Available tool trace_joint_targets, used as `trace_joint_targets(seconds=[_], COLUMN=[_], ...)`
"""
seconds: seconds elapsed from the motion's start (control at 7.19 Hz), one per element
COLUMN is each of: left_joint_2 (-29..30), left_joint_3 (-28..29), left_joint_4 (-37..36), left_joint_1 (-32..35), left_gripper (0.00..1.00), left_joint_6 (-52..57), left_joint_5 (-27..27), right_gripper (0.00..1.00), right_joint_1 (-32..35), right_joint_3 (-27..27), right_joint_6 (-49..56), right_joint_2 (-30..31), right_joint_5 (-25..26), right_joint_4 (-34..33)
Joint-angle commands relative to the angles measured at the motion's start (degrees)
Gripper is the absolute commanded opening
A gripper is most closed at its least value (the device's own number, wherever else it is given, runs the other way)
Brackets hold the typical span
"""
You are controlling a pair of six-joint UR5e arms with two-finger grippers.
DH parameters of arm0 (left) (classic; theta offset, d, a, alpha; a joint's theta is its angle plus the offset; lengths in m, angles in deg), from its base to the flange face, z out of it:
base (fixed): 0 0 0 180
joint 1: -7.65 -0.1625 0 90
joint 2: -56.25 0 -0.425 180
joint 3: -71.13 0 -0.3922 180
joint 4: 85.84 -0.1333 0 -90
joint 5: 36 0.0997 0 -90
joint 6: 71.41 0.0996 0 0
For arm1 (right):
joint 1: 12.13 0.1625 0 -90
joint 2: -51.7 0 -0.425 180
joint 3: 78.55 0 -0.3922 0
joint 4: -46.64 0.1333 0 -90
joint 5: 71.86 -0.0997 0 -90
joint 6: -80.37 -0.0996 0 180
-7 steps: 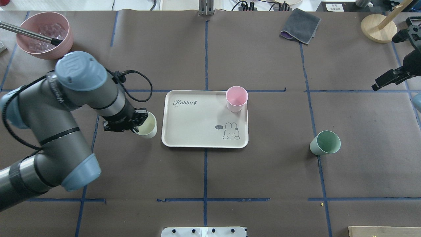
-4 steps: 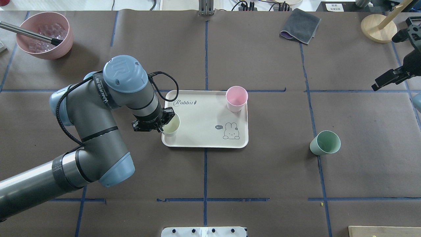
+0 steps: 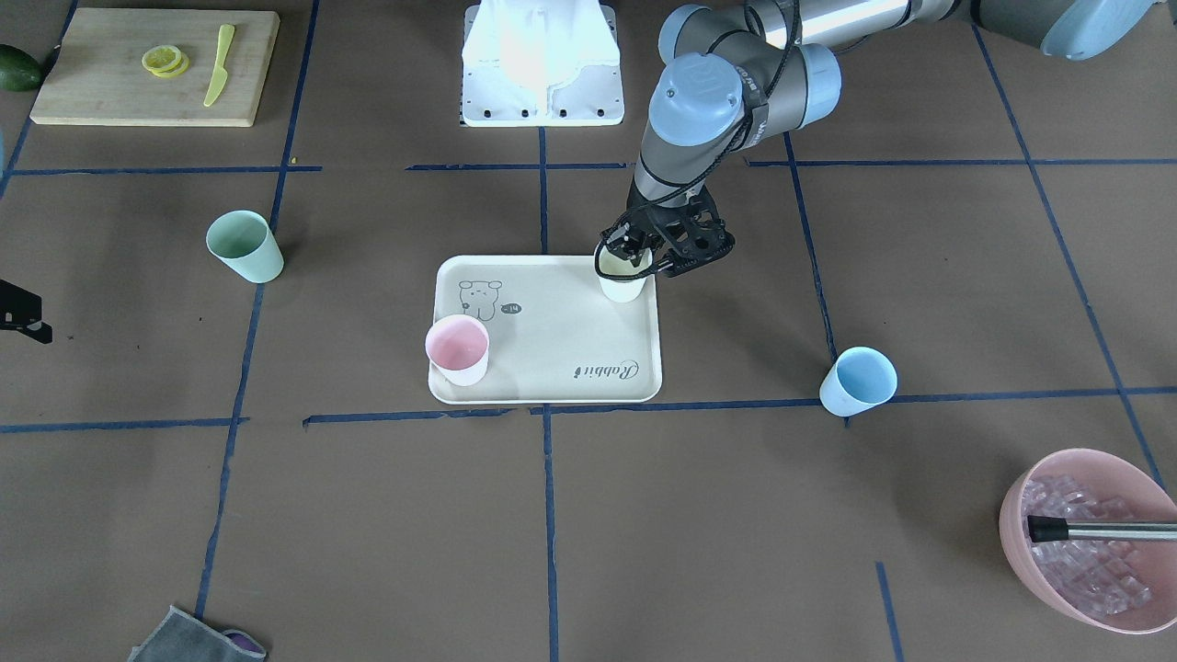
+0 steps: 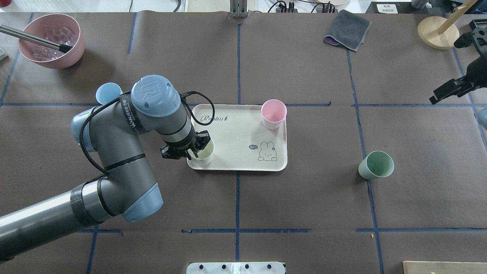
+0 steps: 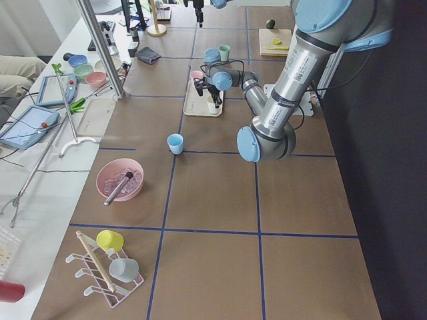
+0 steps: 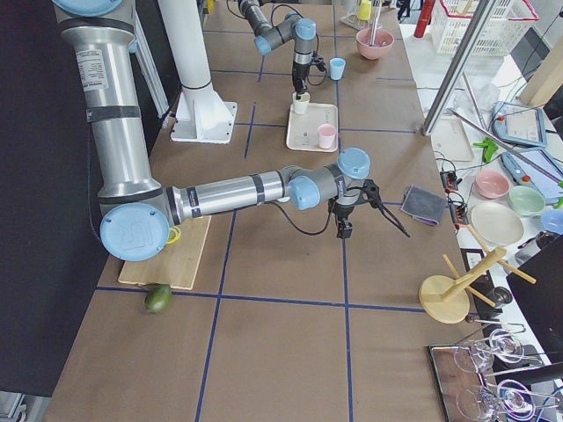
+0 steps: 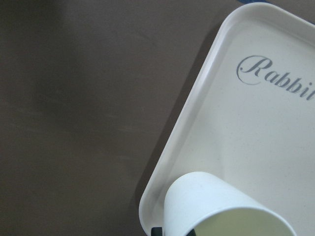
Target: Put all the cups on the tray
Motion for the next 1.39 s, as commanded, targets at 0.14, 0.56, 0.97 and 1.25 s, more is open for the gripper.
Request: trace_joint_targets(seconds=[0.14, 0.56, 0.97, 1.25], left_joint_2=[-4.2, -14.1, -18.0, -18.0], left_joint_3=[-7.9, -19.5, -21.0, -21.0], left_joint_4=[-3.6, -8.7, -8.7, -8.7], left_joint_1=[1.8, 5.7, 8.6, 8.5], left_gripper=[1.0, 1.0, 1.0, 1.0], left_joint_6=[0.8, 16.5, 22.7, 22.6], left_joint_5=[-0.1, -1.5, -1.6, -1.6], right_gripper=[0.99, 0.99, 0.99, 0.99], right_joint_1=[-0.1, -6.5, -16.2, -24.9], right_joint_3=[4.1, 12.9, 20.2, 20.2], right_joint_6=[-5.7, -20.0, -38.2, -45.4], right_joint_2=[1.0, 4.5, 10.0, 13.7], right_joint_5=[-0.2, 0.5, 8.0, 16.9], right_joint_4=[0.0, 0.2, 7.7, 14.6])
